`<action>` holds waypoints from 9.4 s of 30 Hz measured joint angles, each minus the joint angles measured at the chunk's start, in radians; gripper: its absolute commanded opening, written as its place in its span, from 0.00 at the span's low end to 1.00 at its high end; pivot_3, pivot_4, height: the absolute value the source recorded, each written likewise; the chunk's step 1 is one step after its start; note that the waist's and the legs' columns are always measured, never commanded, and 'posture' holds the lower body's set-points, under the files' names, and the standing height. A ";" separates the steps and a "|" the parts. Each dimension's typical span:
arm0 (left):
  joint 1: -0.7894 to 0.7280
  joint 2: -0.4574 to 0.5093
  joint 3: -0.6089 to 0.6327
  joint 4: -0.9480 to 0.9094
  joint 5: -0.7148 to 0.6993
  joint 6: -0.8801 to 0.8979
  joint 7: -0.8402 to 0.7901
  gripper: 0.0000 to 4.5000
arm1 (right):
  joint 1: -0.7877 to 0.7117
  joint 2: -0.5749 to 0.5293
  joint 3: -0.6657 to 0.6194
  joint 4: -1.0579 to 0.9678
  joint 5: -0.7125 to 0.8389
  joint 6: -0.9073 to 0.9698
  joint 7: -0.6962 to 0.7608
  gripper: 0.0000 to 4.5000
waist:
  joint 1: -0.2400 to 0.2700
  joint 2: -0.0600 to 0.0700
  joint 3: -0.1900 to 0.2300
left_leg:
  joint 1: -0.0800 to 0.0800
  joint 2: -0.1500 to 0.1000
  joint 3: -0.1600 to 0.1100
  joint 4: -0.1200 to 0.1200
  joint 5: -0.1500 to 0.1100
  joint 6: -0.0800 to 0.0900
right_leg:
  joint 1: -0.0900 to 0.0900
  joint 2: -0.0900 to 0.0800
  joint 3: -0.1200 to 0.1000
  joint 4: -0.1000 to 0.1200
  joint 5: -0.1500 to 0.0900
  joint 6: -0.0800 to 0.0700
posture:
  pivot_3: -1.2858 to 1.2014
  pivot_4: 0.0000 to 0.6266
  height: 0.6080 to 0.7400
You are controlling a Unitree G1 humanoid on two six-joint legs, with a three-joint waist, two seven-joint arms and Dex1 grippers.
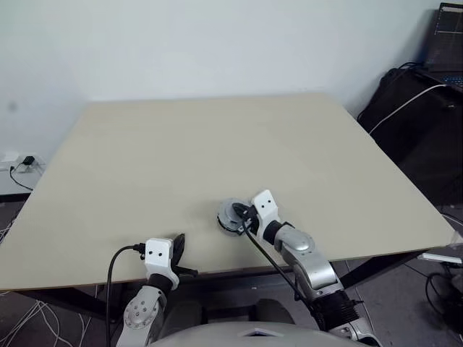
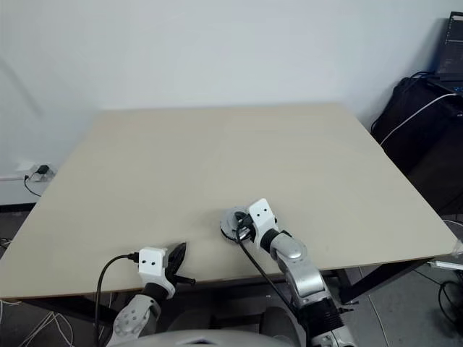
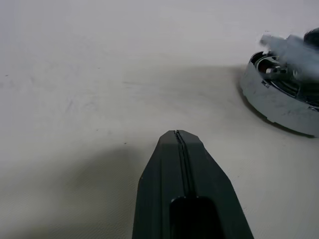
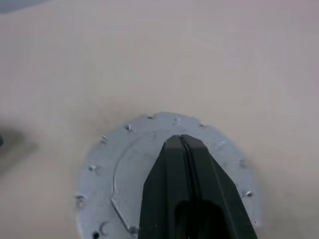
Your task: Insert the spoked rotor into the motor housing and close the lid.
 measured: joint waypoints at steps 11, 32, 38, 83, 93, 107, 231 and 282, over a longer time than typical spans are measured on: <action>0.001 0.007 0.001 0.000 0.002 0.003 0.004 0.00 | -0.010 -0.064 0.006 -0.032 0.046 0.005 0.104 0.04 | 0.001 -0.002 -0.003 | 0.001 0.000 0.000 0.000 -0.001 -0.002 | 0.001 0.000 0.000 0.000 0.000 0.001 | 0.52 0.00 1.00; -0.003 -0.001 0.000 0.000 0.002 0.001 0.010 0.00 | -0.164 -0.144 0.009 0.048 0.079 0.100 0.281 1.00 | 0.002 -0.002 -0.003 | 0.001 0.000 0.000 0.001 0.001 0.002 | 0.001 0.002 0.000 0.000 0.003 -0.004 | 0.52 0.00 1.00; -0.003 -0.004 0.000 0.000 0.002 0.000 0.010 0.00 | -0.165 -0.162 0.010 0.059 0.077 0.159 0.277 1.00 | 0.003 -0.002 -0.003 | 0.000 0.000 0.000 0.001 0.001 0.002 | 0.001 0.000 0.000 0.000 0.003 -0.004 | 0.52 0.00 1.00; -0.001 -0.010 0.000 0.000 0.002 0.001 0.017 0.00 | -0.182 -0.145 0.048 0.079 -0.002 0.156 0.240 0.72 | 0.002 -0.002 -0.005 | 0.001 0.000 0.000 0.003 0.000 -0.001 | 0.002 0.002 0.000 0.001 0.002 0.000 | 0.52 0.00 1.00; -0.219 0.052 0.045 -0.013 -0.002 0.091 0.003 0.00 | -0.191 -0.156 0.051 0.075 -0.004 0.178 0.252 0.72 | 0.009 -0.001 -0.006 | 0.001 0.000 0.000 0.003 0.003 0.002 | 0.002 0.004 -0.001 0.002 0.005 -0.002 | 0.52 0.00 1.00; -0.626 0.117 0.000 0.201 -0.165 0.341 -0.395 0.00 | -0.192 -0.136 0.062 0.076 -0.015 0.179 0.237 0.72 | -0.002 -0.002 -0.008 | 0.010 0.000 -0.001 0.003 0.004 0.002 | 0.011 0.009 0.001 0.000 0.004 0.000 | 0.52 0.00 1.00; -0.679 0.107 -0.113 0.273 -0.085 0.526 -0.473 0.00 | -0.134 0.210 -0.613 0.019 0.666 1.042 -0.190 0.91 | -0.042 -0.004 -0.003 | 0.015 0.002 -0.003 -0.013 -0.002 -0.004 | 0.008 -0.001 0.000 -0.002 0.000 0.001 | 0.52 0.00 1.00; -0.509 0.138 -0.001 0.160 -0.118 0.514 -0.376 0.00 | -0.099 0.197 -0.501 -0.010 0.694 1.022 -0.157 0.90 | -0.021 -0.001 -0.003 | 0.011 0.008 -0.002 -0.014 -0.004 -0.008 | 0.000 0.004 0.001 -0.003 -0.003 -0.005 | 0.52 0.00 1.00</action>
